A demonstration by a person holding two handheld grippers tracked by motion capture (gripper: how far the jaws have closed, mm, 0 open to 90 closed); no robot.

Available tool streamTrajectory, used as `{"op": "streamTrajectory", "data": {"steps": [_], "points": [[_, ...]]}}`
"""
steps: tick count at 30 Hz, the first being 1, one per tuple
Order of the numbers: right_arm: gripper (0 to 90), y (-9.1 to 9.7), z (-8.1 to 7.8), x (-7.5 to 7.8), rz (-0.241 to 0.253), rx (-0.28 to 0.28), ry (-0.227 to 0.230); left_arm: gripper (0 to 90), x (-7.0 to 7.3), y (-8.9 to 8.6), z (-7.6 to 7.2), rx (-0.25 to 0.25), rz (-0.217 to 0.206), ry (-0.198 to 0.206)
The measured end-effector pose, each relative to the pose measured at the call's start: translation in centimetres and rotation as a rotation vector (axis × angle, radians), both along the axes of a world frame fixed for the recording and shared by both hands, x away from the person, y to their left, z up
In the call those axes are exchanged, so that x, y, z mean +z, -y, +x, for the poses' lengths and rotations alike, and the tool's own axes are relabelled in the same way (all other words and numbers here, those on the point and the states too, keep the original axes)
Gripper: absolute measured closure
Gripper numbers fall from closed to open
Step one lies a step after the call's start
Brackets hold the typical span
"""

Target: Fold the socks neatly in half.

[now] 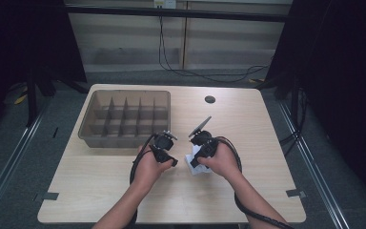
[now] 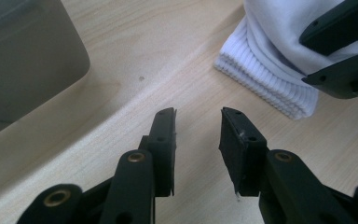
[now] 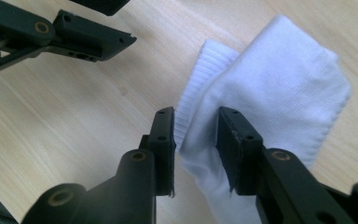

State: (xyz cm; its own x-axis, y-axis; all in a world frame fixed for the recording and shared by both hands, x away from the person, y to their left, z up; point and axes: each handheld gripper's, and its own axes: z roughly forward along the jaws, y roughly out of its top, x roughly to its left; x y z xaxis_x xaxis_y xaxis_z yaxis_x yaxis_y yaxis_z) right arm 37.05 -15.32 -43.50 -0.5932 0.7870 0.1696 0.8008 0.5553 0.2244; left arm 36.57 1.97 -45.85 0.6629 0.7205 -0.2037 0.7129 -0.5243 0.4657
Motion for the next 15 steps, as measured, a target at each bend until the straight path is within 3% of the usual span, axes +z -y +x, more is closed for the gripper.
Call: {"op": "streamTrajectory", "data": {"steps": [7, 15], "points": [[67.7, 0.62, 0.45, 0.80, 0.003, -0.021, 0.005, 66.5, 0.06, 0.24, -0.02, 0.010, -0.010, 0.000], [77.9, 0.59, 0.50, -0.15, -0.019, -0.028, -0.011, 67.3, -0.09, 0.56, -0.06, -0.002, -0.017, 0.001]]}}
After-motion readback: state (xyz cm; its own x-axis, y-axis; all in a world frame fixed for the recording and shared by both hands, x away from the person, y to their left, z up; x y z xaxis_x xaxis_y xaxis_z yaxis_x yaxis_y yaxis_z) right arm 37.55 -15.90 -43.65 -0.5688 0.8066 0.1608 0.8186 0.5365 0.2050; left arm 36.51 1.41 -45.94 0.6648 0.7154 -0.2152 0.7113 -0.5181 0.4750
